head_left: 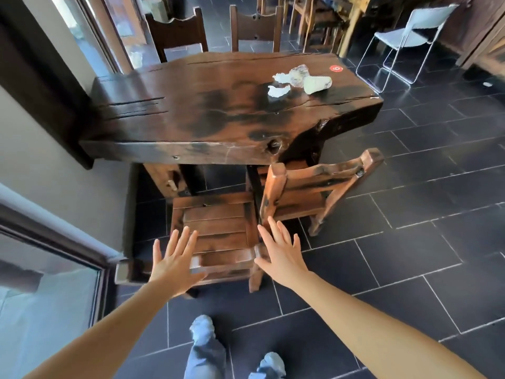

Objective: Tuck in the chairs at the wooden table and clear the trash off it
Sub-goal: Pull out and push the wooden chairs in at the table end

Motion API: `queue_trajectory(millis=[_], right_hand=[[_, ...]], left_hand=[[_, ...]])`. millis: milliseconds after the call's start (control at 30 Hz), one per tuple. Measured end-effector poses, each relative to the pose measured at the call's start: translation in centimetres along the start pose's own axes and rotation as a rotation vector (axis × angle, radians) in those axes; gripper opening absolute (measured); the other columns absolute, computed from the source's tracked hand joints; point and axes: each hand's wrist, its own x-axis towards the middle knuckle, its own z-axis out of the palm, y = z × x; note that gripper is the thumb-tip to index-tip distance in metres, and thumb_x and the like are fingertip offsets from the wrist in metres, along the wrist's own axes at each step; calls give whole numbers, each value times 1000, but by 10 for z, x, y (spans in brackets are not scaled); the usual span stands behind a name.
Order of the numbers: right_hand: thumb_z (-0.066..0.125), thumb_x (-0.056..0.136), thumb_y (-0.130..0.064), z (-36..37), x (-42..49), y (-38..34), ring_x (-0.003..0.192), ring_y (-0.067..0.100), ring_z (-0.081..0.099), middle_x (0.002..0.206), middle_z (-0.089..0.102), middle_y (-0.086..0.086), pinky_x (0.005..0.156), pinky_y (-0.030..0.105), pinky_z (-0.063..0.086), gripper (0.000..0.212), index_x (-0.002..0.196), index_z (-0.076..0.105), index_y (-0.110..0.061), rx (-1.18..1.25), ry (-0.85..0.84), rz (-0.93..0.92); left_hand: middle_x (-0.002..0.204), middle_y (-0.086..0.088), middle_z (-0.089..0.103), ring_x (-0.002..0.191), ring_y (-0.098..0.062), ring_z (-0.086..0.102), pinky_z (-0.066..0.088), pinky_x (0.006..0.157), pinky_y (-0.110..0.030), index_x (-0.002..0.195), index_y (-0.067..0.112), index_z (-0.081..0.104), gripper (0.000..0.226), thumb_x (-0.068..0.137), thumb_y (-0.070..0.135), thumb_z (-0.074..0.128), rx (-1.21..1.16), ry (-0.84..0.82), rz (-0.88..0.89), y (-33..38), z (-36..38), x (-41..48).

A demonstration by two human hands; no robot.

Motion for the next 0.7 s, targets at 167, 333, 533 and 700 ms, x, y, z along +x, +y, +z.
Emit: queue_trajectory(millis=[167, 333, 533, 700], right_hand=[[59, 86, -46, 9, 23, -26, 140, 28, 23, 152, 29, 6, 110, 58, 23, 81, 148, 12, -23, -33, -122, 131], [63, 78, -53, 27, 32, -44, 122, 29, 37, 131, 43, 5, 96, 45, 39, 74, 137, 32, -23, -257, -158, 170], [81, 58, -51, 32, 50, -31, 108, 27, 49, 117, 51, 4, 84, 43, 45, 76, 121, 51, -21, -487, -266, -17], [92, 31, -43, 33, 63, -23, 74, 16, 64, 88, 64, -5, 52, 28, 53, 67, 90, 67, -23, -441, -225, -154]], left_hand=[[157, -2, -11, 143, -21, -13, -3, 113, -58, 147, 20, -3, 99, 77, 61, 54, 6, -13, -48, -77, 13, 0], [151, -5, 22, 137, -24, 28, 29, 106, -49, 145, 24, 13, 96, 70, 42, 71, -86, -113, -117, -143, 37, -15], [94, 1, 59, 79, -21, 65, 53, 57, -34, 96, 22, 49, 78, 29, 30, 88, -145, -12, -2, -161, 46, 1], [85, 11, 62, 77, -16, 66, 51, 80, -43, 92, 30, 51, 64, 37, 35, 84, -143, 21, 70, -173, 44, 12]])
